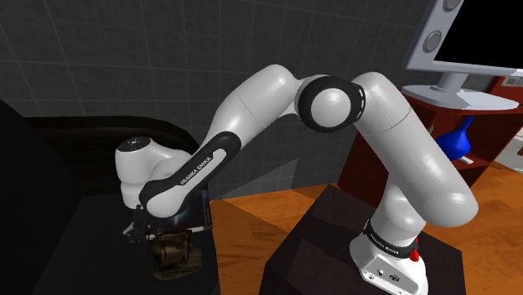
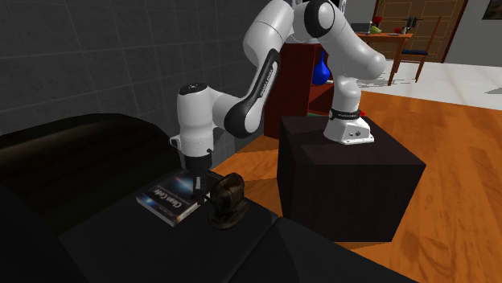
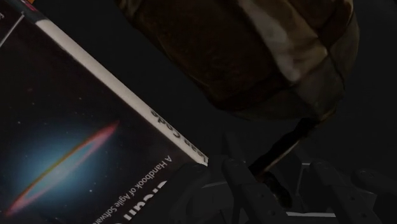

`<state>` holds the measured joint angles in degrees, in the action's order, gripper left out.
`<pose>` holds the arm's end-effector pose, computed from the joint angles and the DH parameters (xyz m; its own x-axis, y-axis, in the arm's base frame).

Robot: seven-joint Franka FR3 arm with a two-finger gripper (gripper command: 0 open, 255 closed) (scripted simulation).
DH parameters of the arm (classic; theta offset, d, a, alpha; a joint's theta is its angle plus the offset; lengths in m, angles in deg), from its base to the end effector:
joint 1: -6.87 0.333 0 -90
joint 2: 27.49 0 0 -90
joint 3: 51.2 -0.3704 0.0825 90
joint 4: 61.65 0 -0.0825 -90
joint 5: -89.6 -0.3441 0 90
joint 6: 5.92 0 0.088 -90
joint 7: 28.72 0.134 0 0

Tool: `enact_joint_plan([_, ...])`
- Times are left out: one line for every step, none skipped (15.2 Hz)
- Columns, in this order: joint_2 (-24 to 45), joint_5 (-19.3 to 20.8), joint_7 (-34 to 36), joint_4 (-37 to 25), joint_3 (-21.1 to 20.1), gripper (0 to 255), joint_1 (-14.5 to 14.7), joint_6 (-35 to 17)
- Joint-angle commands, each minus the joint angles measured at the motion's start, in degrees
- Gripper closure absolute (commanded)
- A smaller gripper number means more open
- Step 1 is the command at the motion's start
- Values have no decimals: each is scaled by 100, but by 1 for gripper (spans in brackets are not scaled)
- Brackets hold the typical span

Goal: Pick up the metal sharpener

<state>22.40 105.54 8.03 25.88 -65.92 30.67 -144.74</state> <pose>0.5928 0.4168 0.1932 0.9889 0.1405 0.0479 0.1424 -0.9891 -0.0374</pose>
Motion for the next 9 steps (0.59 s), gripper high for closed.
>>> enact_joint_plan([1, 0, -1, 0, 0, 255, 0, -1])
enact_joint_plan([-12, 2, 5, 27, 0, 255, -1, -14])
enact_joint_plan([-71, -10, -1, 47, -14, 255, -11, 24])
enact_joint_plan([-129, -21, -6, 67, -27, 255, -21, 64])
enact_joint_plan([-186, -34, -12, 82, -41, 255, -31, 105])
enact_joint_plan([-242, -46, -19, 98, -54, 255, -40, 146])
enact_joint_plan([-298, -58, -25, 112, -68, 255, -50, 188])
enact_joint_plan([-353, -71, -31, 125, -81, 255, -59, 230])
enact_joint_plan([-407, -83, -38, 136, -94, 255, -69, 273])
